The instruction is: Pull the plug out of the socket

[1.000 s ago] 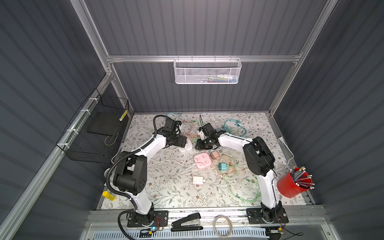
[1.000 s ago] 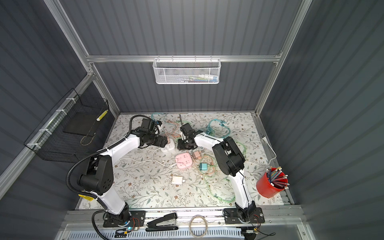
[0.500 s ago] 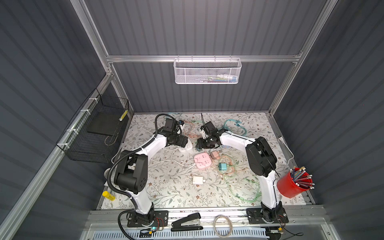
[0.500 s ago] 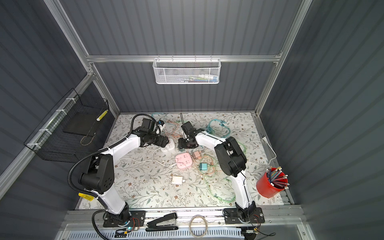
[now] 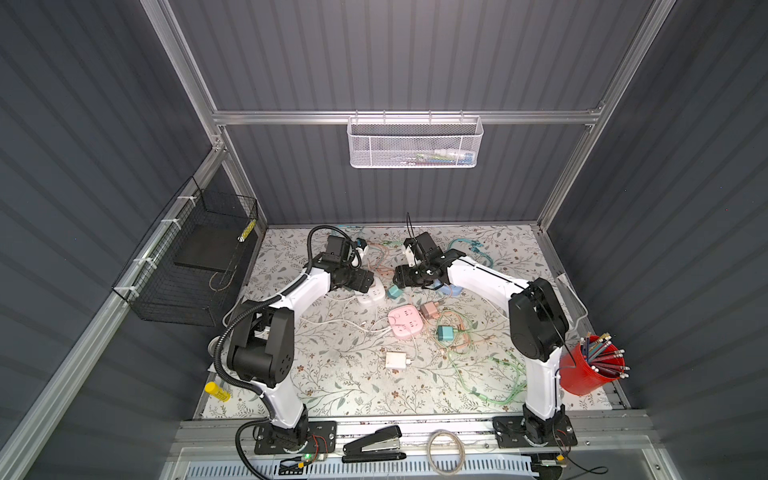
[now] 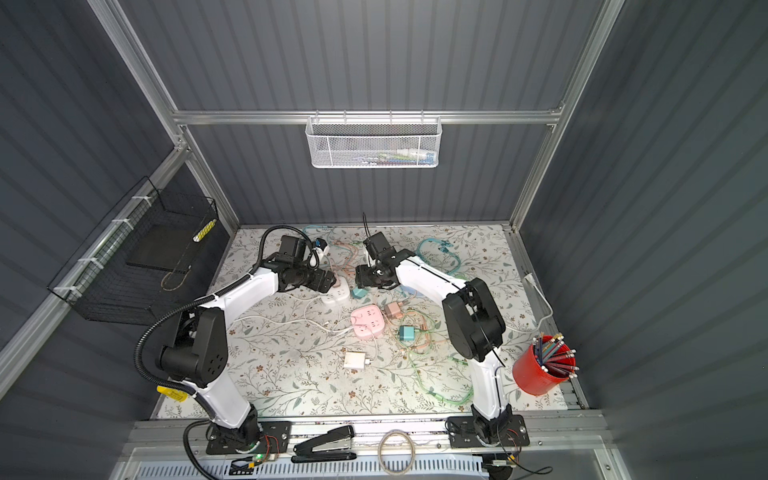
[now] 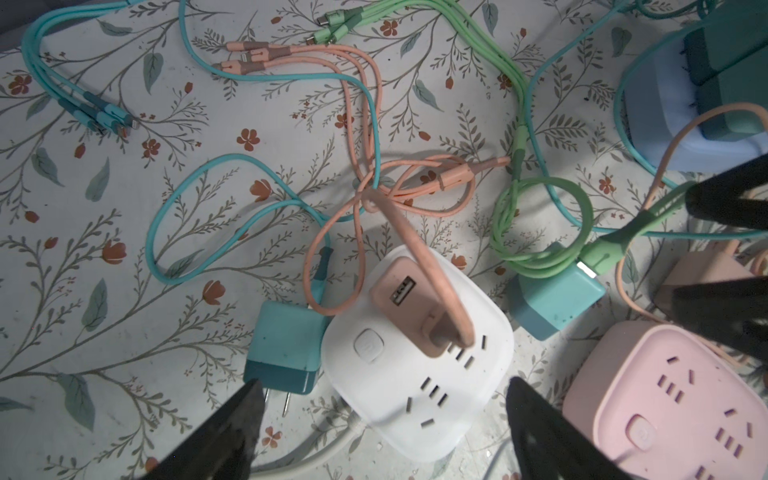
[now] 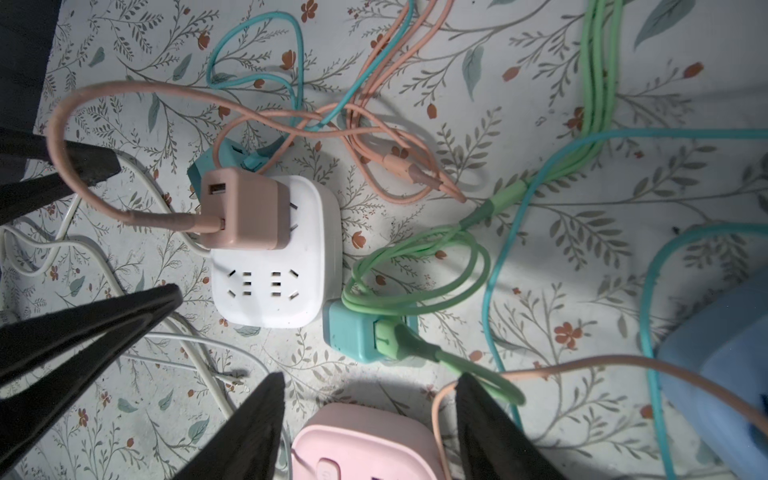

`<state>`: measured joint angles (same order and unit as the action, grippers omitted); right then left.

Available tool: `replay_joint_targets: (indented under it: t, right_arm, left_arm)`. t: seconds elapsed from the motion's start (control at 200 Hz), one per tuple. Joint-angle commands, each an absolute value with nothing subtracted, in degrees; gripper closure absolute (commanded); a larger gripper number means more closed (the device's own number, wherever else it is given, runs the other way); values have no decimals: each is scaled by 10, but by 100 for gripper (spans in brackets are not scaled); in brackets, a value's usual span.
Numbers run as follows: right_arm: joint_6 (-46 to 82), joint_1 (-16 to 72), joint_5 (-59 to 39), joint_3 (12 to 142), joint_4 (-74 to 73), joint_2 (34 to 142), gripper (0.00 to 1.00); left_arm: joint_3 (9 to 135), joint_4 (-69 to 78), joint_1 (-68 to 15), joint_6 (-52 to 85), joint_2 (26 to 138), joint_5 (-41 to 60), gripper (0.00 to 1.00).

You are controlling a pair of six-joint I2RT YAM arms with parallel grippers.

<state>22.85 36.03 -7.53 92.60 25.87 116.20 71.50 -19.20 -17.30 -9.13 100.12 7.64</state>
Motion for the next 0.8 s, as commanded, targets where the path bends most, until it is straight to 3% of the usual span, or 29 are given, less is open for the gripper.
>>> replay_joint_targets:
  t: [0.0, 0.305, 0.796]
  right_arm:
    - [220, 358, -55, 937, 288, 1148, 32]
    - [242, 360, -95, 916, 274, 1140, 39]
    - [275, 386, -152, 965, 226, 1190, 67]
  left_arm:
    - [714, -190, -168, -105, 1006, 91, 9]
    - [700, -181, -168, -104, 997, 102, 10]
    - [711, -173, -152, -146, 1019, 149, 12]
